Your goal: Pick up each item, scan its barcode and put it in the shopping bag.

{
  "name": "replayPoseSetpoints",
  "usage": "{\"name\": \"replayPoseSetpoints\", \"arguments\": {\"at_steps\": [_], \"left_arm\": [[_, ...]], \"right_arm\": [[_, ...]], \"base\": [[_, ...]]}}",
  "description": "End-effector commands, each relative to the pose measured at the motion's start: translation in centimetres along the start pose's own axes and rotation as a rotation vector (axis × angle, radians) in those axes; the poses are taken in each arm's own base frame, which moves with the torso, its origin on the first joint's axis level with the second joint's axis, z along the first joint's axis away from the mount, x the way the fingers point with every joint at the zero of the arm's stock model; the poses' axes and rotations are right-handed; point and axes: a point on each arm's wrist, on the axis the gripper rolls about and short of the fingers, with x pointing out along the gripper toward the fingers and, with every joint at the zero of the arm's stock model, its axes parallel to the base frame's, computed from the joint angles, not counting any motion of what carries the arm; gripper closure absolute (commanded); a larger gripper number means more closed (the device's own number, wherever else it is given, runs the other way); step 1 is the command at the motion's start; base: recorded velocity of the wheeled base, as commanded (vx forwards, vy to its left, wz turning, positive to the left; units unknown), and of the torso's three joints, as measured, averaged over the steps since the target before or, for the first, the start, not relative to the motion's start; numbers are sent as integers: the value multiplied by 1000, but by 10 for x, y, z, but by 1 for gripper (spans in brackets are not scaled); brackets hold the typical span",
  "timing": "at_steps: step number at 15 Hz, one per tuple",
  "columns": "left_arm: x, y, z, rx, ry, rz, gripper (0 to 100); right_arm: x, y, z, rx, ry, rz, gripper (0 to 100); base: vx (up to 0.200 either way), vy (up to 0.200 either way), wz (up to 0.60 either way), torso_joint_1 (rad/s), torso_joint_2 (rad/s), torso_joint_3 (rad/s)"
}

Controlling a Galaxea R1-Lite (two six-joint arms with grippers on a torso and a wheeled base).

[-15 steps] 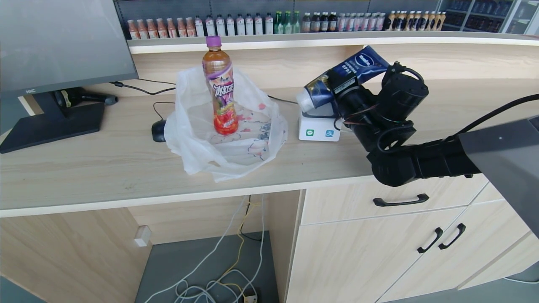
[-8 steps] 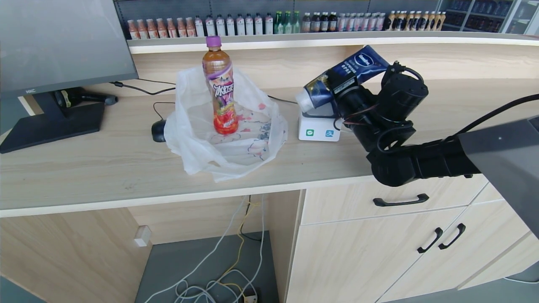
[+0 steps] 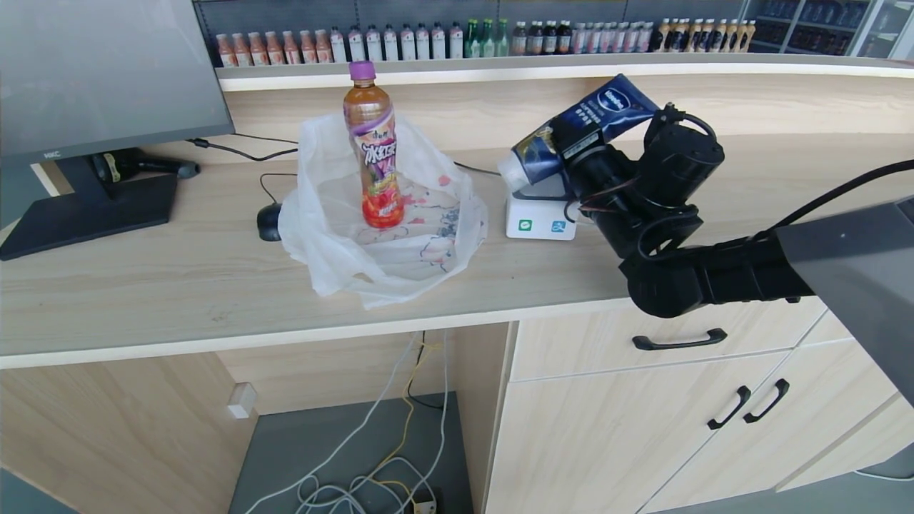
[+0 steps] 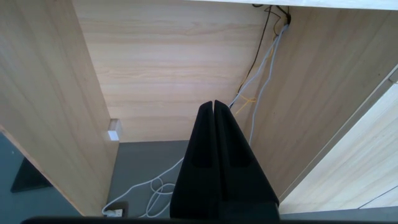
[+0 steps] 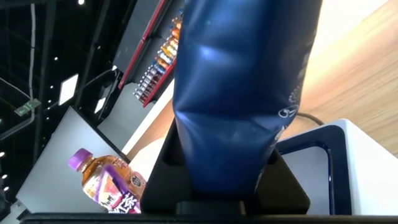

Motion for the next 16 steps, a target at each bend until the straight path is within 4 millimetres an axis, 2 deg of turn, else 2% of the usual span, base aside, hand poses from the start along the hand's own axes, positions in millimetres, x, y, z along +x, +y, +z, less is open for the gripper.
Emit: {"name": "replayPoseSetpoints", "arguments": {"at_steps": [1,3,5,7,9,11,16], "left_arm": [[0,0,0,0,0,0,100],[0,0,0,0,0,0,100],[0,0,0,0,0,0,100],[0,0,0,0,0,0,100],[0,0,0,0,0,0,100],[0,0,0,0,0,0,100],[0,0,0,0,0,0,100]], "right_arm": [[-1,3,2,1,-4,4,100],[-1,12,5,7,-9,24,100],[-6,40,17,22,-25,74,100],[-13,57,25,30,-25,96,100],[-29,87,33,52,-15,136,100],[-39,94,41,53,-12,137,100],[-83,120,78,54,-25,152,100]], "base": [[0,0,0,0,0,0],[0,0,0,0,0,0],[0,0,0,0,0,0],[0,0,0,0,0,0],[0,0,0,0,0,0],[0,0,0,0,0,0],[0,0,0,0,0,0]]}}
